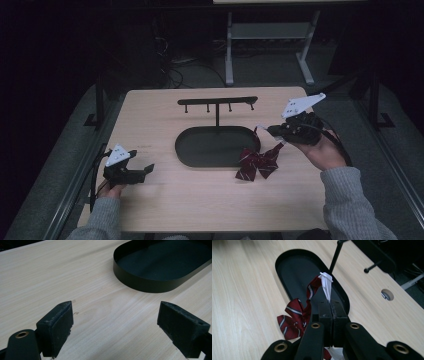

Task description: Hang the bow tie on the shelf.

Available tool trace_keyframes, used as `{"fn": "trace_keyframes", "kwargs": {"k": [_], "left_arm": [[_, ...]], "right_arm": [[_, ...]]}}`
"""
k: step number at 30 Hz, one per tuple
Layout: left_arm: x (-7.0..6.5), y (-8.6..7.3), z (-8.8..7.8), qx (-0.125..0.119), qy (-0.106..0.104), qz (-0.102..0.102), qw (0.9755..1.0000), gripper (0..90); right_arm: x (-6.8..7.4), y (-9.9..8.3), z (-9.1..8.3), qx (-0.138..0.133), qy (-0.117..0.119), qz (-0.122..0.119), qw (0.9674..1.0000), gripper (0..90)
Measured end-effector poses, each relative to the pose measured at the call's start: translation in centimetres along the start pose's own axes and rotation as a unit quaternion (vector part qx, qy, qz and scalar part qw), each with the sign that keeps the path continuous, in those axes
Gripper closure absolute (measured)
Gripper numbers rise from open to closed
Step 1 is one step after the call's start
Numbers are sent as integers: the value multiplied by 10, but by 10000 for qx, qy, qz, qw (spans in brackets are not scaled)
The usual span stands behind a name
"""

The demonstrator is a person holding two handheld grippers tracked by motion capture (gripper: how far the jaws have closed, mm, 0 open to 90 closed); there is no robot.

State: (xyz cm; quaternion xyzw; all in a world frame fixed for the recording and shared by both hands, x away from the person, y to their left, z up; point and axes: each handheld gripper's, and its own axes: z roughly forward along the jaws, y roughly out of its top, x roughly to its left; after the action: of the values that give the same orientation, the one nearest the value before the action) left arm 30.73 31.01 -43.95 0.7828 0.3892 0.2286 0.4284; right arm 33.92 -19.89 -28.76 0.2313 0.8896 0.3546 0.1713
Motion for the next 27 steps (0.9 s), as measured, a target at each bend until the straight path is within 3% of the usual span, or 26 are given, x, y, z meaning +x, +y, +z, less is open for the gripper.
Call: {"fn": "trace_keyframes", "kwargs": {"k": [10, 27], "left_arm": [[1, 0, 0, 0, -11, 23, 10000, 130], [1, 0, -2, 3, 22, 44, 10000, 130]], "right_arm": [[-9, 29, 5, -101, 76, -71, 9999, 888], [-21, 55, 24, -96, 274, -88, 9995, 888]]}}
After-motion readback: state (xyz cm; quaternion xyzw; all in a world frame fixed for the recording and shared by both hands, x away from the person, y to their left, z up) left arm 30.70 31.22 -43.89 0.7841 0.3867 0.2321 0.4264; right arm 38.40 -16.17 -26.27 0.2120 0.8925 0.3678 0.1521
